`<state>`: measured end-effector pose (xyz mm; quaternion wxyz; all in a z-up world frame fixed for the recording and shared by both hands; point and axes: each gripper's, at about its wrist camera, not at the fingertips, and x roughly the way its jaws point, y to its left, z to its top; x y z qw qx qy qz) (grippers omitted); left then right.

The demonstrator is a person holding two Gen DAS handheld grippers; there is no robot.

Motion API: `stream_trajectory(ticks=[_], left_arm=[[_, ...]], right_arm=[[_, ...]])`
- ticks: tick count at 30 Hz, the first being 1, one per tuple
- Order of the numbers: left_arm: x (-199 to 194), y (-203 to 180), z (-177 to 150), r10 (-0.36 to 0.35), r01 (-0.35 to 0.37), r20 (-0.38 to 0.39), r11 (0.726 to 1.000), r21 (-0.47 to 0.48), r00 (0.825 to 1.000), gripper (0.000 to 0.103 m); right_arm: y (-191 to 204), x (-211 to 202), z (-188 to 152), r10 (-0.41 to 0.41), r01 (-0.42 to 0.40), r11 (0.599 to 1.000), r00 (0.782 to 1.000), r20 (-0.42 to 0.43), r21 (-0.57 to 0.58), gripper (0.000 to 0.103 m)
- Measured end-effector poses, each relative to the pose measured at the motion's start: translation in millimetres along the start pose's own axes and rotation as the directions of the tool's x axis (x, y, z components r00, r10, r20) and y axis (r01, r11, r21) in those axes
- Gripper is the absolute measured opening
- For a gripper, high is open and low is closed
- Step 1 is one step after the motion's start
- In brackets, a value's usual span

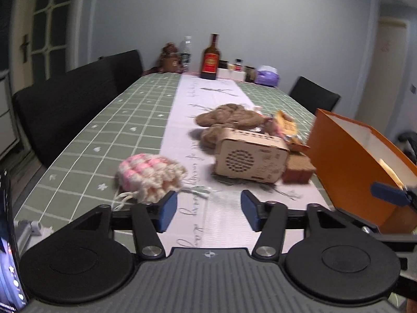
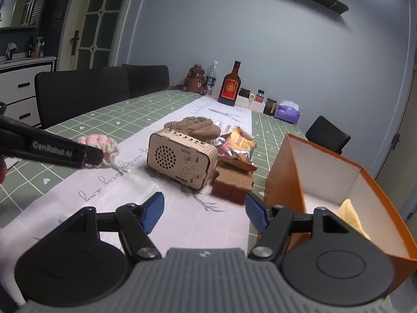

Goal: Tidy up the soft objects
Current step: 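Move both grippers back from the box toward the remaining items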

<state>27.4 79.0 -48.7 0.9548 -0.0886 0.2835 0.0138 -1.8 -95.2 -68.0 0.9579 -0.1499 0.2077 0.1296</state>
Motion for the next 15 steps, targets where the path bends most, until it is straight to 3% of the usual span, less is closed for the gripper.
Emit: stream_trajectory(ticks=[6, 15], left_arm=[[21.8, 24.0, 9.4, 0.056, -0.060, -0.036, 0.992, -0.112, 0.998, 0.082], [38.6, 23.9, 7.7, 0.052, -0.058, -0.097, 0.996, -0.066, 0.994, 0.082]], right_arm=[[3.0, 20.4, 5.7, -0.001, 0.001, 1.000, 1.000, -0.016, 0.009, 0.068], [21.9, 55.5, 6.9, 0.137, -0.131, 0.989, 0.987, -0.088, 0.075, 0.068]])
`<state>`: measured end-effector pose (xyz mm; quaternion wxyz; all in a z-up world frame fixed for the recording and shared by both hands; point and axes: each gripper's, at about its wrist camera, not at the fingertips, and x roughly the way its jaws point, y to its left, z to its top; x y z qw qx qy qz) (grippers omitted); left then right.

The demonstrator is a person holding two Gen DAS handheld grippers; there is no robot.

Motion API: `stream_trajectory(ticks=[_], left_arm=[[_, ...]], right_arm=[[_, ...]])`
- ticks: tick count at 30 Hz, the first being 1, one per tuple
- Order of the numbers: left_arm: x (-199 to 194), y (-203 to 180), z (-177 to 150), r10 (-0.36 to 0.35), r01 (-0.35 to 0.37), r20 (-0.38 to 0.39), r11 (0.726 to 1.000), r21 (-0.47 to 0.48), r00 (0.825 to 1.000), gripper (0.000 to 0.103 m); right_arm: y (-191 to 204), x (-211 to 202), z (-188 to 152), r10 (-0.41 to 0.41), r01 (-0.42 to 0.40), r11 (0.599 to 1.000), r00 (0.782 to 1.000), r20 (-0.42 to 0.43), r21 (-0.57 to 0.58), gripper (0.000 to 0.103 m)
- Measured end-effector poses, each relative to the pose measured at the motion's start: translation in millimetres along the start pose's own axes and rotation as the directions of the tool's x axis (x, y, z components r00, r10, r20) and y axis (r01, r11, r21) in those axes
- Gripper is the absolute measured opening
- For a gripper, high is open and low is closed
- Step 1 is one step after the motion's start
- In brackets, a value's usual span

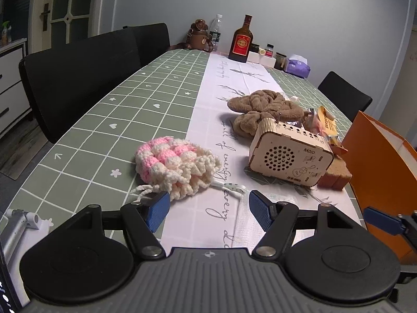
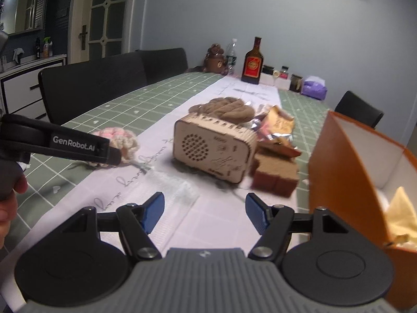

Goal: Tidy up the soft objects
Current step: 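Grasp the pink-white crocheted pouch with the left gripper while the right gripper grasps the white mesh bag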

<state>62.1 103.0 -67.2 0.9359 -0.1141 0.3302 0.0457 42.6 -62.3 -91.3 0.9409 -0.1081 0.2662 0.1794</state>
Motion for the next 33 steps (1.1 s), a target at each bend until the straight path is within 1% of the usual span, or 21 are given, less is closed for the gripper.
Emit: stream_trajectory(ticks=[3, 5, 7, 8, 9, 13, 16, 21, 24, 27, 30, 31, 32, 33], left_arm=[[3.5, 1.5, 1.7, 0.026, -0.026, -0.001, 1.000, 0.011, 1.000, 0.082], [9.2, 5.1, 4.5, 0.048, -0.048, -0.009, 0.999, -0.003, 0.999, 0.082], [13.8, 10.4, 6.1, 0.052, -0.053, -0.018, 0.998, -0.033, 0.998, 0.083], [15.5, 12.6, 6.6, 0.049, -0.050, -0.021, 0.997, -0.051, 0.999, 0.086], [17.6, 14.8, 7.5, 0.044, -0.046, -0.023, 0.997, -0.069, 0.999, 0.087], [26.6, 20.8, 14.9, 0.045, -0.049, -0.030, 0.990, -0.130, 0.999, 0.087], [34.9, 29.5, 22.5, 0.059, -0.066, -0.039, 0.976, -0.206, 0.998, 0.088], [48.8, 43.0, 27.7, 0.052, -0.071, -0.071, 0.948, -0.309, 0.996, 0.088], [56.4, 45.7, 27.2, 0.046, -0.072, -0.086, 0.943, -0.325, 0.995, 0.088], [61.0, 43.9, 25.7, 0.051, -0.077, -0.089, 0.948, -0.309, 0.995, 0.087], [62.9, 37.2, 26.6, 0.075, -0.097, -0.091, 0.961, -0.258, 0.993, 0.071], [63.2, 35.6, 25.9, 0.085, -0.105, -0.090, 0.964, -0.243, 0.992, 0.062], [63.3, 34.6, 25.2, 0.091, -0.109, -0.087, 0.967, -0.232, 0.992, 0.057], [63.4, 33.6, 24.7, 0.095, -0.111, -0.084, 0.969, -0.220, 0.992, 0.055]], right_arm=[[4.1, 9.7, -0.3, 0.043, -0.042, 0.999, 0.999, -0.033, 0.022, 0.068], [5.5, 15.4, -0.3, 0.057, -0.056, 0.998, 0.997, -0.048, 0.032, 0.068], [4.9, 20.8, 0.9, 0.047, -0.045, 0.998, 0.997, -0.057, 0.032, 0.068], [3.8, 23.2, 1.6, 0.042, -0.040, 0.998, 0.997, -0.059, 0.038, 0.067], [1.1, 26.2, 3.1, 0.044, -0.041, 0.998, 0.997, -0.063, 0.048, 0.065], [-3.0, 38.6, 8.4, 0.074, -0.065, 0.993, 0.994, -0.086, 0.100, 0.065], [-1.4, 46.7, 12.1, 0.111, -0.099, 0.988, 0.989, -0.097, 0.121, 0.065], [3.7, 63.0, 14.9, 0.135, -0.119, 0.985, 0.982, -0.133, 0.122, 0.065], [3.8, 70.4, 15.0, 0.146, -0.126, 0.983, 0.978, -0.148, 0.134, 0.065], [5.7, 74.0, 14.7, 0.156, -0.135, 0.981, 0.975, -0.158, 0.136, 0.065], [8.2, 75.7, 13.3, 0.164, -0.143, 0.981, 0.973, -0.163, 0.133, 0.065], [9.5, 75.7, 13.0, 0.162, -0.143, 0.982, 0.974, -0.160, 0.125, 0.064], [11.3, 75.7, 13.0, 0.159, -0.142, 0.983, 0.974, -0.159, 0.113, 0.062], [13.0, 75.6, 12.9, 0.155, -0.141, 0.985, 0.975, -0.156, 0.096, 0.056]])
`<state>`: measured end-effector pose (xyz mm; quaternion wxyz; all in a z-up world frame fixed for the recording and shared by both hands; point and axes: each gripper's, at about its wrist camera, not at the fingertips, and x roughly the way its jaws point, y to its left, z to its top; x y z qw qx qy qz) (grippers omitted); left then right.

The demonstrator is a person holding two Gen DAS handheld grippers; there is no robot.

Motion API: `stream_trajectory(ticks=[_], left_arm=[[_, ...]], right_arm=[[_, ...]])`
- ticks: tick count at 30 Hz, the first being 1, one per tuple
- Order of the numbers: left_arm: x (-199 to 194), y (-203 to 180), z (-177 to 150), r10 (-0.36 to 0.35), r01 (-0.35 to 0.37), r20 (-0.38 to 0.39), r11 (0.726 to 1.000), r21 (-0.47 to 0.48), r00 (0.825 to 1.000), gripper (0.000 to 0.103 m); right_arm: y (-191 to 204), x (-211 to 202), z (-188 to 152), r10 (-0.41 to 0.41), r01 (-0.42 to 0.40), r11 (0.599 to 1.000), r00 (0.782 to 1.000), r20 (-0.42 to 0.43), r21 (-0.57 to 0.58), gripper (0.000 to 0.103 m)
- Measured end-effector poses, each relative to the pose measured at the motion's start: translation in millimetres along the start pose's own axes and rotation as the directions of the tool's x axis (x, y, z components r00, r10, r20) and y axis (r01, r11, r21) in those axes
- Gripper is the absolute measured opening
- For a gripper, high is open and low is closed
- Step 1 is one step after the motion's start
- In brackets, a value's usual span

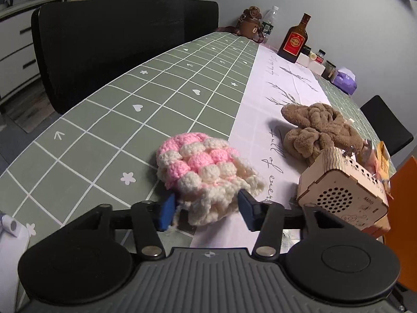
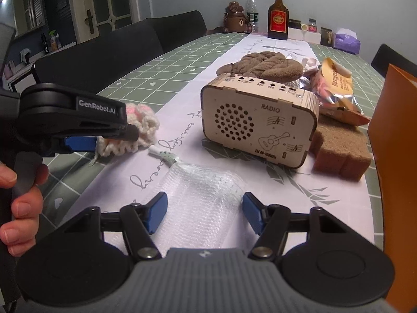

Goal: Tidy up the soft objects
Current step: 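Grasp the pink-white crocheted pouch with the left gripper while the right gripper grasps the white mesh bag, then carry the pouch and mesh bag over the orange box and open both grippers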

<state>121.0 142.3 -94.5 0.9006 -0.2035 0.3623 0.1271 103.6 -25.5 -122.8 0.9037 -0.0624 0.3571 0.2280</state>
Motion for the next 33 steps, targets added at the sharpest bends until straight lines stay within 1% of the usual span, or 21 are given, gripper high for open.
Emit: stream_trajectory(ticks=[1, 2, 3, 4, 5, 6, 7, 8, 9, 10, 13, 16, 21, 24, 27, 33], left_arm=[[0.1, -1.6, -1.0, 0.006, -0.006, 0.002, 1.000, 0.018, 1.000, 0.049], [0.1, -3.8, -2.1, 0.019, -0.019, 0.004, 0.999, 0.032, 1.000, 0.040], [0.0, -6.1, -3.7, 0.034, -0.034, 0.009, 0.998, 0.052, 0.999, 0.039], [0.0, -7.2, -4.9, 0.034, -0.035, 0.014, 0.997, 0.062, 0.999, 0.037], [-0.1, -7.4, -5.6, 0.033, -0.034, 0.016, 0.997, 0.065, 0.999, 0.035], [-0.2, -7.0, -5.6, 0.028, -0.029, 0.017, 0.998, 0.062, 0.999, 0.034], [-0.5, -6.5, -5.6, 0.026, -0.027, 0.017, 0.998, 0.058, 1.000, 0.033], [-1.0, -6.1, -5.6, 0.024, -0.025, 0.018, 0.998, 0.057, 1.000, 0.031], [-1.9, -6.0, -5.6, 0.023, -0.024, 0.021, 0.998, 0.060, 1.000, 0.031], [-3.0, -6.4, -6.2, 0.021, -0.023, 0.024, 0.998, 0.064, 0.999, 0.030], [-8.3, -8.9, -8.4, 0.010, -0.013, 0.035, 0.997, 0.079, 0.999, 0.029], [-17.7, -10.8, -10.5, 0.004, -0.009, 0.050, 0.995, 0.099, 0.999, 0.029], [-36.1, -14.3, -12.9, -0.020, 0.011, 0.071, 0.992, 0.123, 0.997, 0.027], [-48.2, -19.2, -13.2, -0.042, 0.030, 0.088, 0.990, 0.137, 0.995, 0.022], [-58.3, -25.0, -13.1, -0.070, 0.055, 0.095, 0.987, 0.151, 0.993, 0.021], [-77.0, -40.1, -13.0, -0.115, 0.091, 0.119, 0.977, 0.191, 0.986, 0.018]], right_arm=[[1.8, -0.1, -0.4, -0.004, 0.004, 1.000, 1.000, 0.004, -0.014, 0.051], [4.4, 0.5, -1.0, -0.010, 0.011, 0.999, 1.000, 0.006, -0.031, 0.050], [6.0, 0.3, -1.3, -0.014, 0.015, 0.999, 1.000, 0.008, -0.044, 0.046], [7.1, -0.1, -1.7, -0.013, 0.013, 0.999, 1.000, 0.011, -0.052, 0.043], [7.4, -0.5, -1.8, -0.011, 0.011, 0.998, 1.000, 0.012, -0.056, 0.041], [7.4, -0.6, -1.9, -0.013, 0.014, 0.998, 1.000, 0.013, -0.058, 0.036], [6.8, -0.8, -1.9, -0.016, 0.017, 0.998, 1.000, 0.014, -0.059, 0.027], [6.2, -1.2, -1.7, -0.025, 0.026, 0.998, 1.000, 0.016, -0.059, 0.023], [5.7, -1.4, -1.5, -0.033, 0.034, 0.998, 0.999, 0.016, -0.062, 0.014], [4.4, -1.2, -0.9, -0.031, 0.031, 0.998, 0.999, 0.013, -0.061, 0.007], [2.0, -1.3, 0.3, -0.017, 0.017, 0.998, 1.000, 0.004, -0.054, 0.000], [1.9, -5.0, 1.7, -0.020, 0.021, 0.998, 1.000, 0.011, -0.059, 0.000], [-0.5, -23.4, 10.4, -0.035, 0.039, 0.996, 0.998, 0.061, -0.078, 0.000], [-4.3, -39.3, 17.1, -0.054, 0.063, 0.993, 0.994, 0.097, -0.098, 0.000], [-11.4, -57.3, 25.7, -0.075, 0.090, 0.989, 0.988, 0.135, -0.115, 0.000], [-34.9, -91.4, 43.4, -0.090, 0.110, 0.989, 0.978, 0.188, -0.102, 0.000]])
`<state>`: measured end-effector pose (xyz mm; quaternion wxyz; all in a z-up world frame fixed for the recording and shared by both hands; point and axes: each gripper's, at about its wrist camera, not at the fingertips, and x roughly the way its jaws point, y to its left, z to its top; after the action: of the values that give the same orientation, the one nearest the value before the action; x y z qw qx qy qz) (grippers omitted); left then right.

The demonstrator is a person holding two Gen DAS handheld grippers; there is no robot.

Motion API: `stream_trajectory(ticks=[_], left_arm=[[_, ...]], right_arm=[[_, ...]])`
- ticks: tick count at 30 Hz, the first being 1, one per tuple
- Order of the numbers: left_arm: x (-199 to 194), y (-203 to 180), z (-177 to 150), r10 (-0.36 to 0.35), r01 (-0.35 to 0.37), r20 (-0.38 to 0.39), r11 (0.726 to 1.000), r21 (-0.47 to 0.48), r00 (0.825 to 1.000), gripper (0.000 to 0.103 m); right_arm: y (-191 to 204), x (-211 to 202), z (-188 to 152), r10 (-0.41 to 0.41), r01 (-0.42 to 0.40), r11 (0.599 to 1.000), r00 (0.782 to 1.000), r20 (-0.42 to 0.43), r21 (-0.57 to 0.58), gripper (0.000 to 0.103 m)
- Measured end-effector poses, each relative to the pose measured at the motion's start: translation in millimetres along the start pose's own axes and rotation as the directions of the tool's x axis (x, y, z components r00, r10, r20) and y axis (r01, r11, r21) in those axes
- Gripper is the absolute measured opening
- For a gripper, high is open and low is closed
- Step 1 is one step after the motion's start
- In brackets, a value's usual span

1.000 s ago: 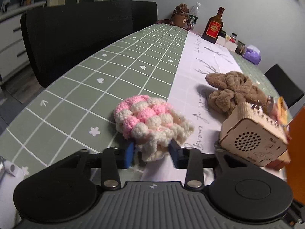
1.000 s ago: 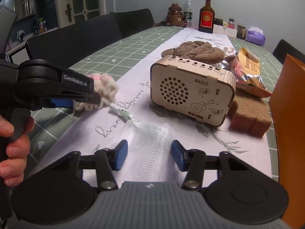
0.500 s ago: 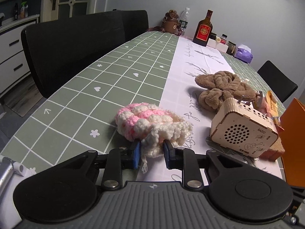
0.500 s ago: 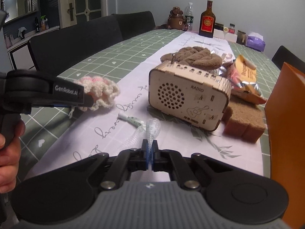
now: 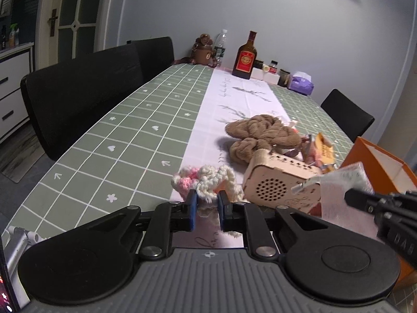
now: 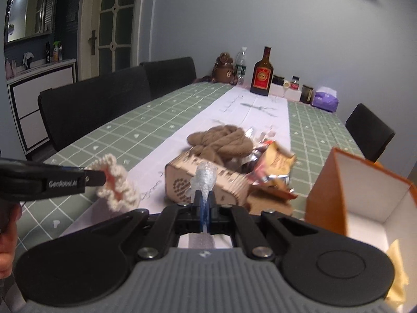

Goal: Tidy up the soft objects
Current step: 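Carry the pouch and mesh bag over the orange box and open both grippers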

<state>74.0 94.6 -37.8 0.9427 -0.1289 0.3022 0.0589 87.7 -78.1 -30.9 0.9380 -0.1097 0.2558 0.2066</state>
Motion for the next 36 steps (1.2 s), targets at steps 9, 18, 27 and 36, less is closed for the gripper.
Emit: stream_trajectory(ticks=[9, 18, 27, 36], left_arm=[[-26.2, -29.8, 8.2, -0.093, 0.090, 0.050, 0.994, 0.065, 0.994, 0.017], [-44.4, -79.8, 23.4, -0.232, 0.213, 0.100, 0.963, 0.166, 0.968, 0.017], [-52.2, -172.1, 33.4, -0.456, 0.407, 0.080, 0.850, 0.335, 0.886, 0.017], [-8.5, -239.4, 19.0, -0.515, 0.492, -0.078, 0.750, 0.442, 0.854, 0.017]], right_arm=[[-38.0, -36.3, 21.0, -0.043, 0.041, 0.999, 0.997, 0.063, 0.019, 0.000], [-79.2, -69.6, 35.8, -0.129, 0.126, 0.992, 0.985, 0.118, 0.031, 0.000], [-144.1, -78.1, 28.5, -0.256, 0.252, 0.965, 0.965, 0.049, 0.072, 0.000], [-192.2, -55.5, -0.9, -0.229, 0.242, 0.958, 0.969, -0.098, 0.151, 0.000]])
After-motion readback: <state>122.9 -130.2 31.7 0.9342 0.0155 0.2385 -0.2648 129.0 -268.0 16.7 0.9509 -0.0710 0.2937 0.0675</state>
